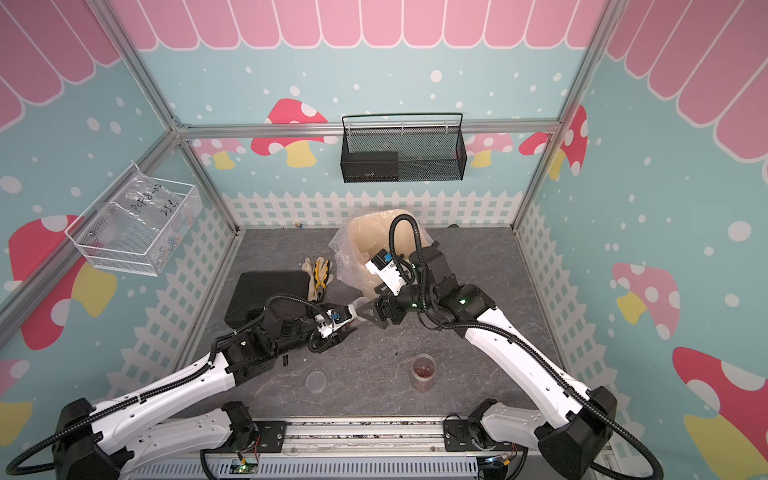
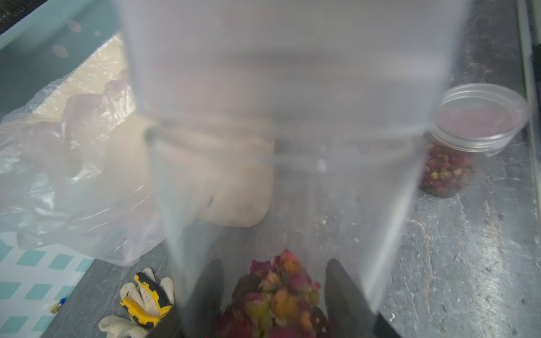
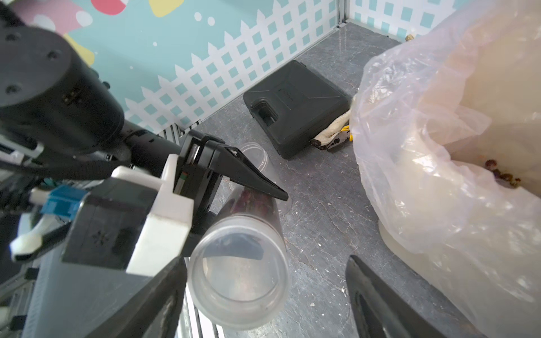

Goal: Empty the moldy dried flower tea in the jars
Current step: Unscrew the lid from the jar.

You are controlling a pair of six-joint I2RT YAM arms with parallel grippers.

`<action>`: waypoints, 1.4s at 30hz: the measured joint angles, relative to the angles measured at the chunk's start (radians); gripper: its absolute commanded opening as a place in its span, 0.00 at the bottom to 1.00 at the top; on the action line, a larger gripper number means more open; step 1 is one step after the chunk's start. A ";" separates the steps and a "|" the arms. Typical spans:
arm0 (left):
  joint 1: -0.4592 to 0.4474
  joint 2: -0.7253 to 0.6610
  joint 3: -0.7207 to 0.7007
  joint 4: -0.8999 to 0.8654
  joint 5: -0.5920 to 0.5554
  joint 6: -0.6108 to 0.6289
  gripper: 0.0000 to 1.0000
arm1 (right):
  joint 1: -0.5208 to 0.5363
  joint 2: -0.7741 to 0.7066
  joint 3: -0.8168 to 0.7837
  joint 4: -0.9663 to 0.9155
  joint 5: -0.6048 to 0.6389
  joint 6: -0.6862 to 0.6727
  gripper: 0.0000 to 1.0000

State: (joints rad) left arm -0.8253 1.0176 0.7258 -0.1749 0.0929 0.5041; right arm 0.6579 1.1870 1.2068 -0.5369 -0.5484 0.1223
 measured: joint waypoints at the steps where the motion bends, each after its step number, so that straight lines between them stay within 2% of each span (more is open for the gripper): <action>1: 0.000 0.000 0.000 0.000 0.016 0.000 0.00 | 0.003 -0.008 -0.005 -0.003 -0.002 -0.024 0.87; 8: -0.001 0.013 0.009 -0.027 0.140 -0.007 0.00 | 0.025 -0.047 -0.060 -0.008 -0.045 -0.210 0.89; 11: -0.001 0.019 0.016 -0.035 0.166 -0.008 0.00 | 0.025 -0.059 -0.077 0.009 -0.060 -0.258 0.86; 22: -0.001 0.034 0.032 -0.047 0.180 -0.010 0.00 | 0.025 -0.047 -0.079 0.032 -0.082 -0.313 0.87; 31: -0.001 0.054 0.047 -0.049 0.171 -0.025 0.00 | 0.027 -0.008 -0.080 0.035 -0.112 -0.320 0.60; 35: -0.001 0.058 0.047 -0.053 0.162 -0.030 0.00 | 0.031 0.003 -0.080 0.038 -0.117 -0.320 0.41; 37: -0.001 0.059 0.047 -0.054 0.159 -0.031 0.00 | 0.031 0.004 -0.080 0.039 -0.118 -0.323 0.36; 40: -0.001 0.060 0.047 -0.053 0.156 -0.034 0.06 | 0.031 0.005 -0.080 0.040 -0.115 -0.324 0.25; 42: -0.001 0.060 0.047 -0.053 0.154 -0.034 0.12 | 0.031 0.005 -0.080 0.040 -0.114 -0.324 0.22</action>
State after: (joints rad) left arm -0.8261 1.0775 0.7731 -0.2279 0.2474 0.4698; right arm 0.6891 1.1919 1.1267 -0.4965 -0.6621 -0.2016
